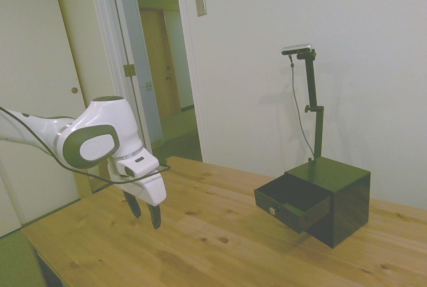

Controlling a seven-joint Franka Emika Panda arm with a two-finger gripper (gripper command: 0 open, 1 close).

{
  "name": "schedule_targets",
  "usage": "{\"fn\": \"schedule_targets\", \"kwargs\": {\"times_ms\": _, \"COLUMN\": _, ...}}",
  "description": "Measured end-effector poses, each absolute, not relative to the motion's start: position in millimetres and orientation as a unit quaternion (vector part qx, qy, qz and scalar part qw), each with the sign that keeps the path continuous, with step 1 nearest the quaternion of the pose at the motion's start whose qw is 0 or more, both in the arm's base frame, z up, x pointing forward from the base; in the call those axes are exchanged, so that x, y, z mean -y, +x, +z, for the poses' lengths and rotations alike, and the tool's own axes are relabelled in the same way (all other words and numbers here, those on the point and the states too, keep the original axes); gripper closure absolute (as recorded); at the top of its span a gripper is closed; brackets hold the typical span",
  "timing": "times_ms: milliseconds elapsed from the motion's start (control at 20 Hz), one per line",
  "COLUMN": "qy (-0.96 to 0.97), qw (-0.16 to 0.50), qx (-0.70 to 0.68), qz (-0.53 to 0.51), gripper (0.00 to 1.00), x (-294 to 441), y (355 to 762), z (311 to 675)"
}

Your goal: Close the top drawer

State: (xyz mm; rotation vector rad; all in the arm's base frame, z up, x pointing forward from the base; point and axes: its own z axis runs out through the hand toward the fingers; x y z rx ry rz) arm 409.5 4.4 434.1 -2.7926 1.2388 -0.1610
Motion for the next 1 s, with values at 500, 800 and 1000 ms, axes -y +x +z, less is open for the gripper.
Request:
{"fn": "schedule_targets", "kwargs": {"times_ms": 500, "qy": -0.854, "qw": 0.072, "qx": -0.508, "qz": -0.09, "gripper": 0.0, "x": 58, "y": 418, "z": 460}}
{"fn": "schedule_targets", "kwargs": {"times_ms": 800, "qy": -0.796, "qw": 0.078, "qx": -0.593, "qz": -0.086, "gripper": 0.0, "x": 158, "y": 422, "z": 457}}
{"fn": "schedule_targets", "kwargs": {"times_ms": 1000, "qy": -0.766, "qw": 0.072, "qx": -0.634, "qz": -0.082, "gripper": 0.0, "x": 221, "y": 446, "z": 450}}
